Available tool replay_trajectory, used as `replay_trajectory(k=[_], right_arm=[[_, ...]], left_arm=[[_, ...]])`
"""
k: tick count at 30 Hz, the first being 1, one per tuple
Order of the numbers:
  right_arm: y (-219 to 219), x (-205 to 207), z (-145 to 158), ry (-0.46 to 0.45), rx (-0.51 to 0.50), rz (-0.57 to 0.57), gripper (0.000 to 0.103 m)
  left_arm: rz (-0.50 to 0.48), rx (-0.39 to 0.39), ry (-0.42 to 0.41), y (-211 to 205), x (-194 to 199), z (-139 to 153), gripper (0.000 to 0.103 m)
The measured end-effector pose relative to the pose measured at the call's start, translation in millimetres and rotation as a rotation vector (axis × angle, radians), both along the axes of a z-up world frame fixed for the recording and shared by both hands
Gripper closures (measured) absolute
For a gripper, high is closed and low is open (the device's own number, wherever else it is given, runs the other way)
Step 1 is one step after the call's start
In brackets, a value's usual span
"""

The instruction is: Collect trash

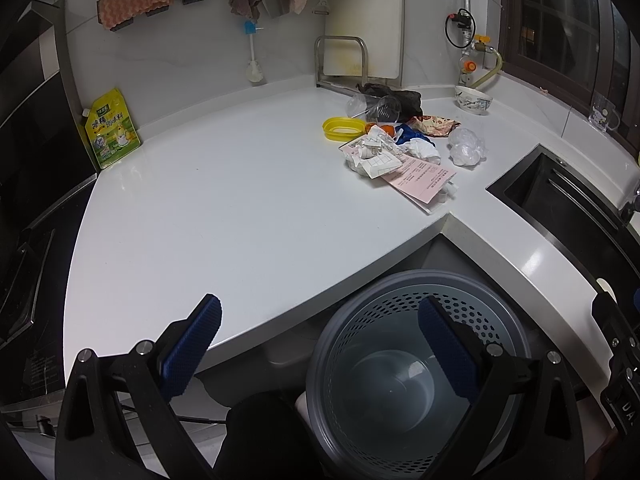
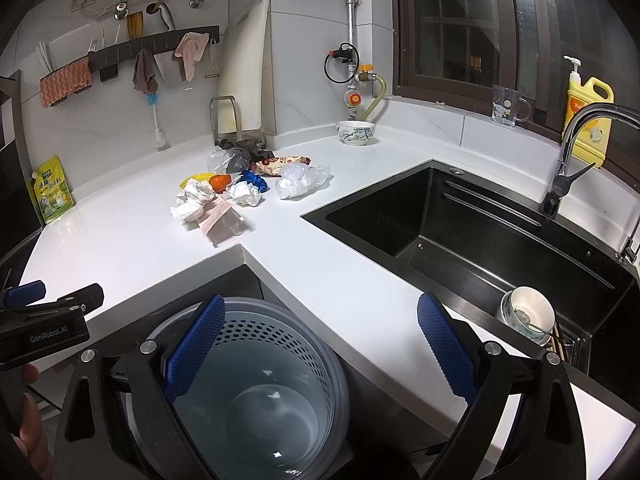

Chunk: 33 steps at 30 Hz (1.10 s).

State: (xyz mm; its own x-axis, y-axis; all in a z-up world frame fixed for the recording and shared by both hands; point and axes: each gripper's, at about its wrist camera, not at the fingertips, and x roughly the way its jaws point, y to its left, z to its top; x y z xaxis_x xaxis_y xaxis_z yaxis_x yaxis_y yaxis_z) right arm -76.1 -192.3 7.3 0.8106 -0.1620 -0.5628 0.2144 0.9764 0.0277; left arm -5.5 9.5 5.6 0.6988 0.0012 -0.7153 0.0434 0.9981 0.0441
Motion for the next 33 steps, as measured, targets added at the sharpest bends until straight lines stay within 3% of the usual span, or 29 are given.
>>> replay_trajectory(k=[33], right_arm=[[0.3, 1.1, -6.3, 0.006, 0.008, 0.008, 0.011]], left_arm=[[0.001, 0.0, 0.005, 1.2, -0.6, -1.1, 0.006]])
